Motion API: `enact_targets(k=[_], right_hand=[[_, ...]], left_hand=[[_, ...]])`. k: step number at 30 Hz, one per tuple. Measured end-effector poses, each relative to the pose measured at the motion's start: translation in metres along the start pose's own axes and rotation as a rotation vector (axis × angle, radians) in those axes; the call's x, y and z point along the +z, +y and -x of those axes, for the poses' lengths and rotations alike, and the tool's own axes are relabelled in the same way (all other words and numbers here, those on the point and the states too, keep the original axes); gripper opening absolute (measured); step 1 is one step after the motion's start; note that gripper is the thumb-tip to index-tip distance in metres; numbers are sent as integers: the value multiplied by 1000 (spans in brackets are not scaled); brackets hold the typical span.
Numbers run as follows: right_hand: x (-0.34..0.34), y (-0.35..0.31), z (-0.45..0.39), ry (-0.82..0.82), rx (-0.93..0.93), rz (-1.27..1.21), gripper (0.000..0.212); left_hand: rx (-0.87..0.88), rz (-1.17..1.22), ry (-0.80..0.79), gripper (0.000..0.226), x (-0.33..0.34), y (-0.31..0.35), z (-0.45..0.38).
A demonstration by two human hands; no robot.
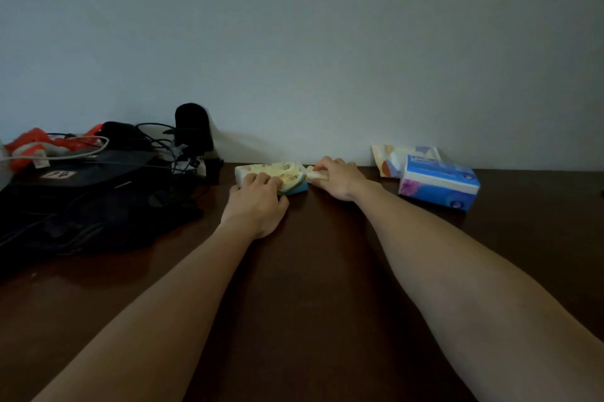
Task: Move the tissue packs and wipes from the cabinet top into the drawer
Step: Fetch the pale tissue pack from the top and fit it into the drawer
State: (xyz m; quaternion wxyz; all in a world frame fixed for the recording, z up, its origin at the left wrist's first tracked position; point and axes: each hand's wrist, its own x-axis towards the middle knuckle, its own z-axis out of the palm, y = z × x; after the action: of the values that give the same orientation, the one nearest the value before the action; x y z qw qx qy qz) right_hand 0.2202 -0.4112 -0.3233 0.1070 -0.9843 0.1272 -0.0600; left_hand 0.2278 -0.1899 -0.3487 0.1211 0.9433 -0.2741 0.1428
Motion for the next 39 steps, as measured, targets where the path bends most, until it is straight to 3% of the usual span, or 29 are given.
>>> enact_targets(k=[5,10,16,19,21,25,29,31,35,39], right_hand=[[-8,-3,71,-6,-10,67,54],[-27,-29,206,-45,-60,139,57],[-4,-69,400,375,-209,-110,43],[26,-74,473,631,-350,-103,38],[50,-73,506,679,-422,-162,37],[139,-58,565,404,-404,-215,41],[231,-35,591,-140,-13,-418,39],[272,-27,595,-319,146,-498,38],[337,-22,595,-497,288,-514,43],[379,-31,588,-616,282,-474,56]], left_hand=[[21,0,71,33,-24,8,39],[65,70,164,22,-72,27,173],[127,114,481,15,-119,53,375],[186,179,605,15,-95,52,448],[203,223,646,17,-71,47,483],[122,246,504,16,-9,25,558],[-55,231,336,15,42,-5,594],[-134,219,293,8,67,-19,609],[-256,157,201,5,108,-37,636],[-302,121,77,8,132,-47,645]])
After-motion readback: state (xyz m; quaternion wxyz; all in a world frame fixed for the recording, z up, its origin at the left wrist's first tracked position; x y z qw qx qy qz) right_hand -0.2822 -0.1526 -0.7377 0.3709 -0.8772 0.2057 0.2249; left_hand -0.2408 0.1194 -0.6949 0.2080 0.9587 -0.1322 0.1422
